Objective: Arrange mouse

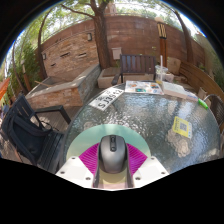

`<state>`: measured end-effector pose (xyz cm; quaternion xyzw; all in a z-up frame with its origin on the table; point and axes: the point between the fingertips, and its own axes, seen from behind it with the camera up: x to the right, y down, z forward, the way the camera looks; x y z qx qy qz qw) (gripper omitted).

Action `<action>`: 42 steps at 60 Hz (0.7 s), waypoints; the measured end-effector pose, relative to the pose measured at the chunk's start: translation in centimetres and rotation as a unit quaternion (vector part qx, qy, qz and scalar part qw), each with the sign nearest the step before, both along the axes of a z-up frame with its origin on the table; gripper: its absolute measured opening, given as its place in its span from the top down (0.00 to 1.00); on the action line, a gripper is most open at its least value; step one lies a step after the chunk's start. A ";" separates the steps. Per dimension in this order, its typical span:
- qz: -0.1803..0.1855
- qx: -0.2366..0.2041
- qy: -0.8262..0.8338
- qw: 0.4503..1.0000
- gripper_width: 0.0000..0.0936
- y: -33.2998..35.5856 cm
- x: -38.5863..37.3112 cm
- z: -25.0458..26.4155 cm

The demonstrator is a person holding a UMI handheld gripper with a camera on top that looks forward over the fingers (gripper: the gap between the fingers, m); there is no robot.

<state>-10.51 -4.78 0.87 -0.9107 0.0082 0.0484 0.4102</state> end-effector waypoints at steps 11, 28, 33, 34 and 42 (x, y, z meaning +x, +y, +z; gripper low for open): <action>-0.005 -0.015 -0.023 1.000 0.25 -0.5 -0.1 -0.1; -0.021 0.012 -0.073 0.997 0.09 -7.4 -0.4 13.7; -0.027 0.011 -0.077 0.997 0.09 -9.5 -1.2 16.4; -0.029 0.011 -0.078 0.996 0.09 -9.9 -1.3 16.8; -0.030 0.009 -0.089 0.996 0.09 -13.2 -1.7 18.9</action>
